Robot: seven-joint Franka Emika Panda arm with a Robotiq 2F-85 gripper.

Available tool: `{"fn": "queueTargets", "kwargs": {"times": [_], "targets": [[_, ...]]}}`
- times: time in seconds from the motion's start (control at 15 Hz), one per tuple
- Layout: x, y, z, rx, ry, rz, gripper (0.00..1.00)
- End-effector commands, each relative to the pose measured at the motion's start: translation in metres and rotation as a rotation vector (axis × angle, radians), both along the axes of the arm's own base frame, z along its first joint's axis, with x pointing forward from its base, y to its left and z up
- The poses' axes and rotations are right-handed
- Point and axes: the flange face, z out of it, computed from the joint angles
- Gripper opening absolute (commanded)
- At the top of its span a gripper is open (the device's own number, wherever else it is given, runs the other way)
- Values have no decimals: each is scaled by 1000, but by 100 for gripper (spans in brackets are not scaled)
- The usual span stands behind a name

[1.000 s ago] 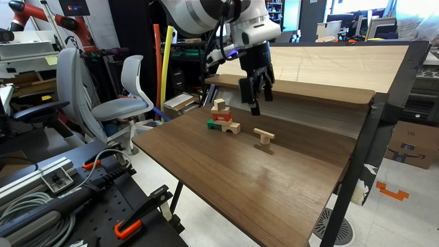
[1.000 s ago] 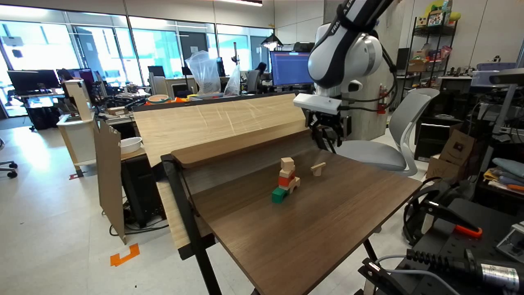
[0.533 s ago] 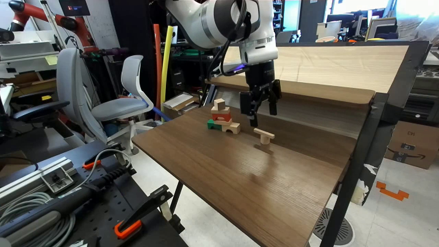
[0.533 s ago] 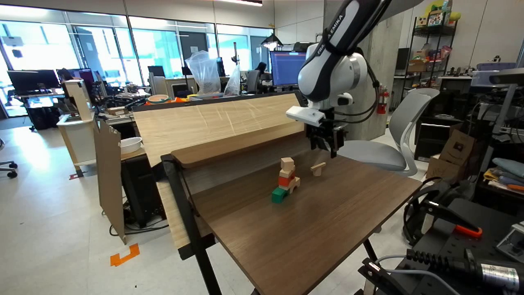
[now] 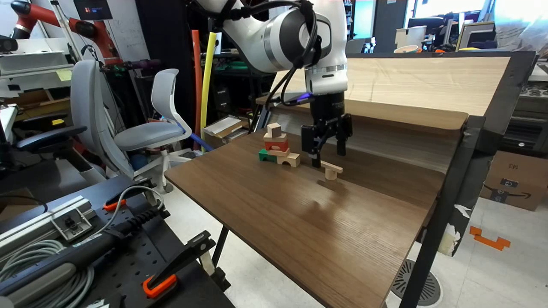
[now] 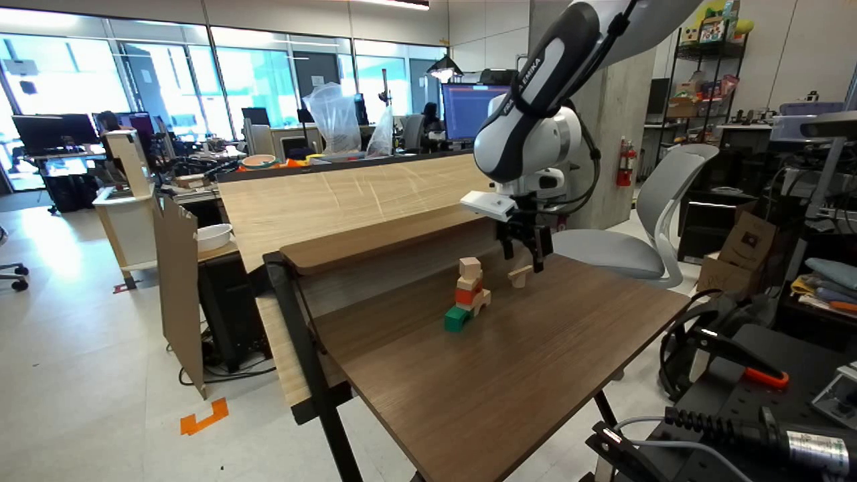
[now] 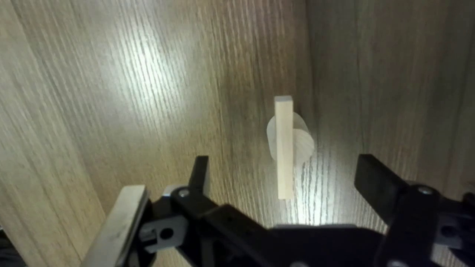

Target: Place the last building block on top of the block tower

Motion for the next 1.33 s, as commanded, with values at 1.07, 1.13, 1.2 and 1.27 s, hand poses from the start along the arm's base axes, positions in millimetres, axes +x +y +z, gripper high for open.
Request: {"fn": "queueTargets", "kwargs": {"times": [1.07, 1.13, 1.2, 1.27], "targets": [[38, 3, -31, -8, -59, -3, 19], [36, 5, -26, -8, -57, 7, 12], [36, 7, -23, -13, -62, 20, 8], [34, 9, -17, -13, -57, 40, 8]]}}
